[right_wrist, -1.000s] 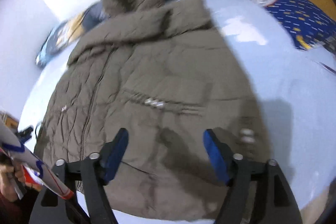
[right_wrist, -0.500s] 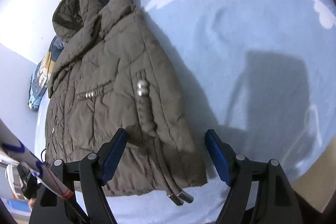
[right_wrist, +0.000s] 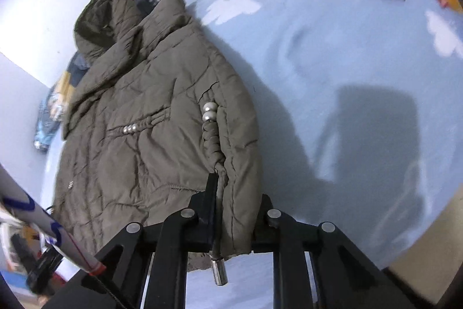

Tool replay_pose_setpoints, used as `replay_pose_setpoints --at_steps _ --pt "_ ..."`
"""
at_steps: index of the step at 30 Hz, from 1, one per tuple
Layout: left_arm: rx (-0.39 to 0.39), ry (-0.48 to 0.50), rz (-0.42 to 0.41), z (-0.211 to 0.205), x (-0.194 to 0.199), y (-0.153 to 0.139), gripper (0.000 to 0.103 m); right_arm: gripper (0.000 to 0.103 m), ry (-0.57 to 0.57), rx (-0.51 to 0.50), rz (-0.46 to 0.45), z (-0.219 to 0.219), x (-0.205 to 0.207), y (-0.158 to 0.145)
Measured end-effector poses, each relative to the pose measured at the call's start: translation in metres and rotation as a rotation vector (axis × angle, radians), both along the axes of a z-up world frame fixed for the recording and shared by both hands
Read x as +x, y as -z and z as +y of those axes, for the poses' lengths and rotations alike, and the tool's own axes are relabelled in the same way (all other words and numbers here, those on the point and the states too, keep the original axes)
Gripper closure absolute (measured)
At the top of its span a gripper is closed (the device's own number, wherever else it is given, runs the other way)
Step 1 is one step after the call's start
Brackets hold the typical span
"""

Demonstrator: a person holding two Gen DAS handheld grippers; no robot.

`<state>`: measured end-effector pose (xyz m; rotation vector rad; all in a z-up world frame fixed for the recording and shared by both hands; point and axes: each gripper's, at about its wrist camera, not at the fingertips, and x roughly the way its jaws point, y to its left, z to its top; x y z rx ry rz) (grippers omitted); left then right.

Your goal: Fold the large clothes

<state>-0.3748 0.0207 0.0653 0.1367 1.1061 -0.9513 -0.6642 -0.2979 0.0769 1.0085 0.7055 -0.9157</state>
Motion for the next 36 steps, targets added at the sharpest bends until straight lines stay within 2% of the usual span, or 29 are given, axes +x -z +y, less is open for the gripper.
replay_pose_setpoints --at_steps 3,4,5,7,8,12,17,20,24,28,31,33,35,36 --pt "-0.002 -0.040 -0.004 0.010 0.018 -0.019 0.066 0.082 -0.012 0.000 -0.001 0.000 0.002 -0.002" --pt "-0.024 -0.058 0.012 0.016 0.025 -0.027 0.064 0.075 -0.010 -0.002 0.006 0.001 0.002 -0.004" --pt "-0.041 -0.066 0.021 0.022 0.029 -0.034 0.063 0.063 -0.002 -0.010 0.023 0.002 0.000 -0.007" --pt "-0.061 -0.082 -0.012 0.035 0.035 -0.057 0.063 0.050 0.022 -0.037 0.052 0.006 -0.004 -0.016" --pt "-0.067 -0.084 -0.031 0.040 0.036 -0.067 0.063 0.048 0.040 -0.076 0.059 0.010 -0.009 -0.027" --pt "-0.152 -0.070 -0.097 0.044 0.030 -0.113 0.061 0.044 0.073 -0.221 0.028 0.028 -0.020 -0.066" --pt "-0.262 0.032 -0.139 0.028 0.006 -0.179 0.060 0.042 0.022 -0.388 -0.038 0.052 -0.011 -0.098" --pt "-0.341 0.090 -0.139 0.011 -0.010 -0.220 0.059 0.042 -0.022 -0.418 -0.066 0.057 -0.005 -0.102" --pt "-0.411 0.167 -0.217 -0.006 -0.036 -0.278 0.057 0.042 -0.031 -0.430 -0.086 0.059 -0.002 -0.105" --pt "-0.473 0.241 -0.203 -0.015 -0.061 -0.323 0.057 0.042 -0.016 -0.434 -0.150 0.060 -0.009 -0.109" --pt "-0.504 0.291 -0.196 -0.014 -0.085 -0.346 0.055 0.042 -0.012 -0.443 -0.175 0.061 -0.014 -0.112" --pt "-0.528 0.310 -0.199 -0.011 -0.100 -0.353 0.047 0.042 -0.013 -0.454 -0.178 0.062 -0.015 -0.115" --pt "-0.518 0.316 -0.219 -0.010 -0.110 -0.350 0.036 0.042 -0.014 -0.463 -0.186 0.063 -0.018 -0.117" --pt "-0.495 0.313 -0.234 -0.012 -0.112 -0.342 0.036 0.042 -0.018 -0.462 -0.193 0.064 -0.018 -0.118"
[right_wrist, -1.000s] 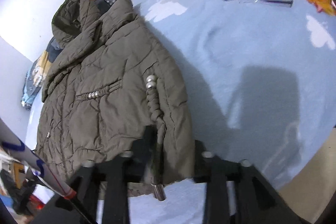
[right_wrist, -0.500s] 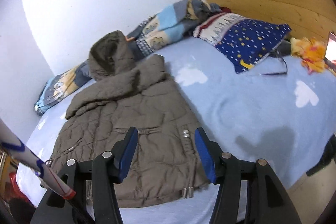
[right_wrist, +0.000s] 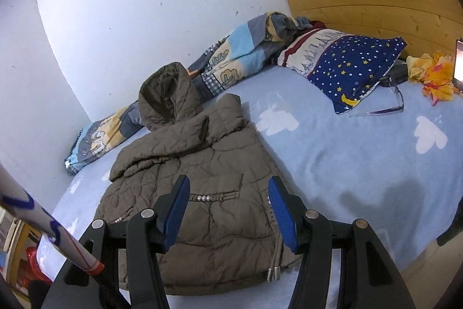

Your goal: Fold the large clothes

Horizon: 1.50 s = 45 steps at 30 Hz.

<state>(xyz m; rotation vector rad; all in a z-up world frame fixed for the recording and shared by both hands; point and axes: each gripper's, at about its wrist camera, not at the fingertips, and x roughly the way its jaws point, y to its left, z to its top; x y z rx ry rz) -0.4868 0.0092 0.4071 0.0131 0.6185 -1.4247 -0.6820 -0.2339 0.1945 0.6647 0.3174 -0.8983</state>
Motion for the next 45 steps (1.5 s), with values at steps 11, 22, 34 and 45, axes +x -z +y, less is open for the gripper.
replay_pose_setpoints --at_steps 11,22,34,45 --pt "0.478 -0.268 -0.084 -0.039 0.068 0.233 0.036 0.035 -0.162 0.060 0.179 0.004 0.068 0.024" --pt "0.661 -0.376 -0.216 -0.046 0.093 0.363 0.035 0.035 -0.256 0.231 0.480 0.016 0.137 0.116" --pt "0.633 -0.386 -0.227 -0.043 0.092 0.365 0.033 0.026 -0.255 0.225 0.538 0.021 0.152 0.128" --pt "0.604 -0.396 -0.256 -0.038 0.086 0.355 0.033 0.025 -0.234 0.134 0.486 0.026 0.148 0.104"
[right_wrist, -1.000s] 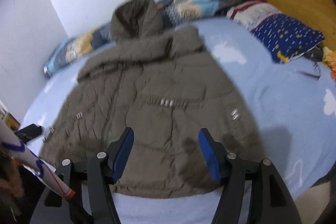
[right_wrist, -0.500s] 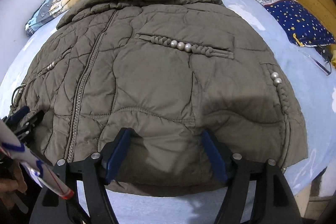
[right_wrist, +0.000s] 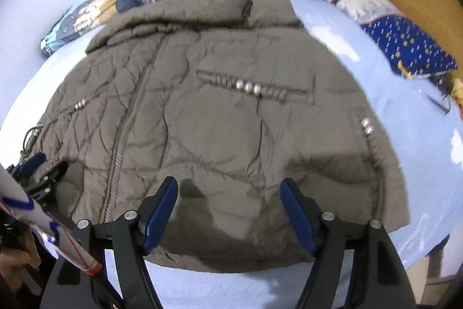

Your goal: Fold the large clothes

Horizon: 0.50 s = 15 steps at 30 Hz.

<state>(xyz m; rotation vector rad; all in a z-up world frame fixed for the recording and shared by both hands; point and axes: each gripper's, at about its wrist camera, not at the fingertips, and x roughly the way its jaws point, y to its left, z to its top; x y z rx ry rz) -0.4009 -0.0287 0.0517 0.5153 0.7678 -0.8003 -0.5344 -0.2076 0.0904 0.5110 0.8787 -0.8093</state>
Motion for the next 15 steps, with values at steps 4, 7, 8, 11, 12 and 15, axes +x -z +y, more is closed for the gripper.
replay_pose_setpoints --at_steps 4,7,8,11,12,15 --pt "-0.010 0.008 -0.028 0.001 -0.003 -0.005 0.033 0.025 -0.005 -0.019 -0.031 0.001 0.000 -0.008" --pt "-0.017 0.013 -0.055 0.002 -0.005 -0.009 0.033 0.025 -0.006 -0.008 -0.031 0.000 0.001 -0.007" --pt "-0.020 0.014 -0.060 0.001 -0.005 -0.010 0.033 0.025 -0.006 -0.008 -0.031 0.001 0.001 -0.006" --pt "-0.027 0.011 -0.065 0.002 -0.005 -0.012 0.033 0.025 -0.012 -0.015 -0.030 0.001 0.003 -0.006" --pt "-0.028 0.009 -0.064 0.002 -0.005 -0.012 0.033 0.025 -0.013 -0.016 -0.031 0.002 0.003 -0.006" --pt "-0.034 0.004 -0.064 0.002 -0.004 -0.013 0.033 0.025 -0.018 -0.017 -0.027 0.003 0.006 -0.005"
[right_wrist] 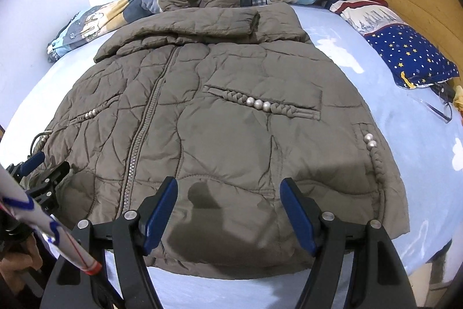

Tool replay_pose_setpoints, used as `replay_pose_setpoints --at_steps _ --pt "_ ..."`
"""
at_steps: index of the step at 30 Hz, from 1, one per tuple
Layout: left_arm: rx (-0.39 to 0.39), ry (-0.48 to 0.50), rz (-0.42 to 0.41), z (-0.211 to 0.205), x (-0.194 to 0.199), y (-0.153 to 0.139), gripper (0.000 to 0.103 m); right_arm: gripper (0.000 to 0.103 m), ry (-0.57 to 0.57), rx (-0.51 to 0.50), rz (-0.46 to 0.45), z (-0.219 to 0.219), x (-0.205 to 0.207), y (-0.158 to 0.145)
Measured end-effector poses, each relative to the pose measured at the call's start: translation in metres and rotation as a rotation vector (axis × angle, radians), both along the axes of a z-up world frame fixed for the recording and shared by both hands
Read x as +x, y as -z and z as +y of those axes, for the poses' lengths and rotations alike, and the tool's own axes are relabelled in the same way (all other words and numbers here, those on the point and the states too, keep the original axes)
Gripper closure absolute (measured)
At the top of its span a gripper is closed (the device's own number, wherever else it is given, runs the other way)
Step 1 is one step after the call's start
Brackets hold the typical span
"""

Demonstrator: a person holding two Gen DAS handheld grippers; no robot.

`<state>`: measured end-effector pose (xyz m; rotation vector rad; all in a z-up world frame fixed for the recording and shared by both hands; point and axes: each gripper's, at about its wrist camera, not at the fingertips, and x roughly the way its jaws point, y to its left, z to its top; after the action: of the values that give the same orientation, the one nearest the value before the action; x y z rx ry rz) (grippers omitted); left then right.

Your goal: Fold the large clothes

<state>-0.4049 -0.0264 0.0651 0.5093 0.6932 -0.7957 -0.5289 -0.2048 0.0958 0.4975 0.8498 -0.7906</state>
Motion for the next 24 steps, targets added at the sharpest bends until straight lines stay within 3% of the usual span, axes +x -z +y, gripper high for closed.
replay_pose_setpoints --at_steps 9,16,24 --pt "-0.001 -0.002 0.003 0.000 0.000 -0.001 0.033 0.025 -0.015 0.009 0.018 0.001 0.010 0.004" --pt "0.034 -0.011 -0.003 0.000 0.002 0.004 0.033 0.025 -0.020 0.082 0.081 -0.002 0.023 0.023" --pt "0.039 -0.010 -0.051 0.006 -0.007 -0.010 0.033 0.025 -0.002 0.077 0.002 -0.005 0.020 0.005"
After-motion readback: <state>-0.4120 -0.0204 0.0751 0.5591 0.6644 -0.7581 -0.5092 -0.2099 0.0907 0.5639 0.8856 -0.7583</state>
